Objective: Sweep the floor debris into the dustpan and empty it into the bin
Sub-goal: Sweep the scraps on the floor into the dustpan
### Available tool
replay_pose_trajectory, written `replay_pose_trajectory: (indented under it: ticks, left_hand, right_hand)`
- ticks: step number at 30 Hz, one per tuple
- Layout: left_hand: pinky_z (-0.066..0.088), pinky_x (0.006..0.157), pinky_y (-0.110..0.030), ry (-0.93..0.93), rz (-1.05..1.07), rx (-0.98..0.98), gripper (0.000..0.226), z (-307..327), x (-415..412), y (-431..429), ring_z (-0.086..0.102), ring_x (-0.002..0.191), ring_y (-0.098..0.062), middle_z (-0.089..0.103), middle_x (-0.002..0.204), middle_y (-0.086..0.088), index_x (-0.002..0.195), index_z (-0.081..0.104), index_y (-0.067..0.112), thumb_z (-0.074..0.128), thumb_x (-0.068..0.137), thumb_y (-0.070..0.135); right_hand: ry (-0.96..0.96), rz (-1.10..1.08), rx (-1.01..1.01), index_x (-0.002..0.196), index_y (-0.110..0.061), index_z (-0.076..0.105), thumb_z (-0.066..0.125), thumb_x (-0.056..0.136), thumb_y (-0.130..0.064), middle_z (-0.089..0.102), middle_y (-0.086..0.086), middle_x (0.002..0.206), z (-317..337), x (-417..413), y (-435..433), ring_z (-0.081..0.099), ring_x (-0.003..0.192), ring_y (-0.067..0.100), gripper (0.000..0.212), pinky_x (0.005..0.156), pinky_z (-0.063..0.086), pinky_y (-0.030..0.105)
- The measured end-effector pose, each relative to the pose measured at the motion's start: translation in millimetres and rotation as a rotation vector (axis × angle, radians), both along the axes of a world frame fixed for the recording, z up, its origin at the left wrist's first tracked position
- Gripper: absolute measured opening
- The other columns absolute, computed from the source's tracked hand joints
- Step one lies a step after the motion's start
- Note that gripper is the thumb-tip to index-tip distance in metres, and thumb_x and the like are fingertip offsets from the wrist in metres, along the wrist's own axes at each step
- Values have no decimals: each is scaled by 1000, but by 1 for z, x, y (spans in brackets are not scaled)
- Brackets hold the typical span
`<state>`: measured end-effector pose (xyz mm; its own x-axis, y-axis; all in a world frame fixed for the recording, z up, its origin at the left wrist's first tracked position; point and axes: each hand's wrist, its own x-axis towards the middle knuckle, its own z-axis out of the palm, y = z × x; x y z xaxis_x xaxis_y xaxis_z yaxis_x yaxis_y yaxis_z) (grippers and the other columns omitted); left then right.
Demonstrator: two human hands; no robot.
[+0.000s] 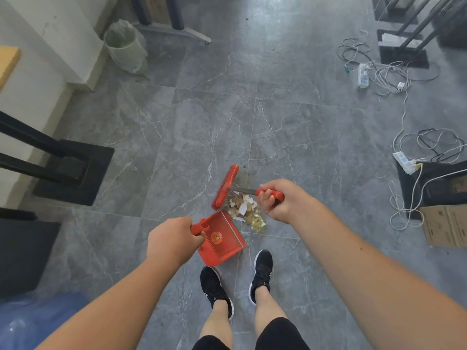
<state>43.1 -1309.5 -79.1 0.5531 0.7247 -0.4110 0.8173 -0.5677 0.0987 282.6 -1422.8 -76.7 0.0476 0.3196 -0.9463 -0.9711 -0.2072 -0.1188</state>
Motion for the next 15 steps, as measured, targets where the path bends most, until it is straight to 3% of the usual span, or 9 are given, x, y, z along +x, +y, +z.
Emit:
replay_pose_trajectory:
  ticks: [6, 12, 15]
  left_hand:
    - [41, 52, -25, 21, 32, 11, 40, 2, -10, 3, 56, 59, -16, 57, 62, 4, 65, 53, 18, 57, 82, 54]
    - [47, 54, -26, 18, 71, 30, 40, 0, -18, 11, 57, 58, -14, 58, 61, 4, 65, 55, 18, 57, 81, 54]
    - [47, 55, -26, 24, 81, 20, 38, -3, -18, 13, 57, 61, -15, 58, 62, 5, 65, 55, 19, 57, 81, 53]
  right_hand:
    - [-152, 190, -32, 104, -6, 49, 49, 95, -1, 47, 5, 66, 20, 9, 11, 47, 34, 5, 10, 29, 34, 13]
    - [-431, 465, -192, 83, -6, 54, 53, 92, 3, 49, 5, 59, 19, 1, 16, 44, 40, 8, 12, 35, 35, 15]
    - [-548, 591, -301, 91, -3, 56, 51, 90, 4, 48, 8, 60, 7, -2, 14, 40, 33, 11, 8, 36, 35, 15]
